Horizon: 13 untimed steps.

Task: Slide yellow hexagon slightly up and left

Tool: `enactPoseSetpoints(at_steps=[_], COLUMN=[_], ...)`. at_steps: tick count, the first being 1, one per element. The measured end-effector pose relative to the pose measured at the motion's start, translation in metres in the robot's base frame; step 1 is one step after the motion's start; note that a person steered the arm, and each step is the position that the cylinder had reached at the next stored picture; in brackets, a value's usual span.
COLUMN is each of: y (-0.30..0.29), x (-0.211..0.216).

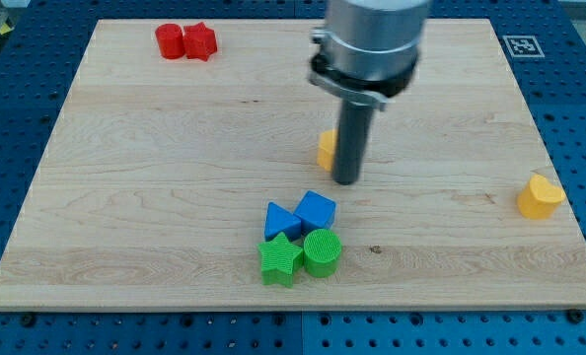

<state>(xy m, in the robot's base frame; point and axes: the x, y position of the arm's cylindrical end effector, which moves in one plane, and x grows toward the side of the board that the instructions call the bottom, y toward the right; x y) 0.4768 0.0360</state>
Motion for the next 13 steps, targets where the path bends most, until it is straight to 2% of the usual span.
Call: enactPoseSetpoints(at_steps=[1,3,4,8,12,13], y=[-0.015,0.009,0.04,0.016,-0.012,-0.037], x=[-0.036,-0.046,-0.044,-0.085,-0.087,-0.088])
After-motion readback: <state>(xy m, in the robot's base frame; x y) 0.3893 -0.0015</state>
